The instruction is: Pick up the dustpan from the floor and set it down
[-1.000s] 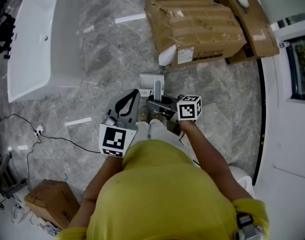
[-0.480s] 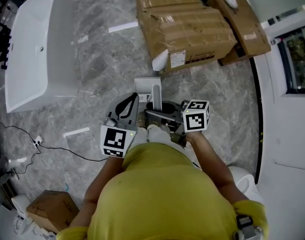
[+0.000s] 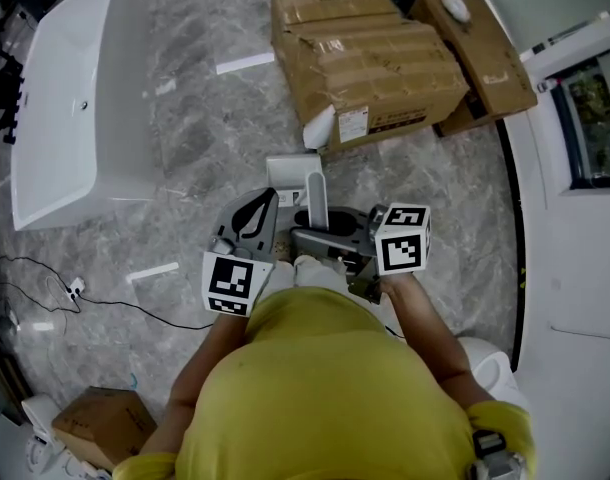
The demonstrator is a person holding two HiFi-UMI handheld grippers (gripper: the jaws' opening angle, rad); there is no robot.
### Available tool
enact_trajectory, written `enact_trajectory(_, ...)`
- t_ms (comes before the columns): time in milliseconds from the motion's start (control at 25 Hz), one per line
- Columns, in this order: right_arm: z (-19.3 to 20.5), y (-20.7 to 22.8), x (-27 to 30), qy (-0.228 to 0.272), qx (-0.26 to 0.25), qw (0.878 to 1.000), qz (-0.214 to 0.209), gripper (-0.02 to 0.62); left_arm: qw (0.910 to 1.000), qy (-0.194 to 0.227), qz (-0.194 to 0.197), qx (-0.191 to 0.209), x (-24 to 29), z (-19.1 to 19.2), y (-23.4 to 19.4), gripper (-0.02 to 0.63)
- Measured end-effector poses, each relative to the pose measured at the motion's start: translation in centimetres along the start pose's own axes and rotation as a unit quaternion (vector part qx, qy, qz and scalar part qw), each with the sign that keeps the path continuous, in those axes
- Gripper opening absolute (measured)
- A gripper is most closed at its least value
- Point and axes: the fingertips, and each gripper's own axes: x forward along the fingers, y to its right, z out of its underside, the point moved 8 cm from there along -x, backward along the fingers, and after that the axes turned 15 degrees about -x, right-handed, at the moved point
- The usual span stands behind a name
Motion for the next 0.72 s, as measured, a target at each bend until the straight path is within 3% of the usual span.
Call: enact_trajectory(720, 0.87, 1.0, 0.16, -0.001, 0.008, 1.0, 0.006, 0.169, 1.0, 0.0, -0.004, 0.0, -0.38, 0.29, 0.04, 0.0)
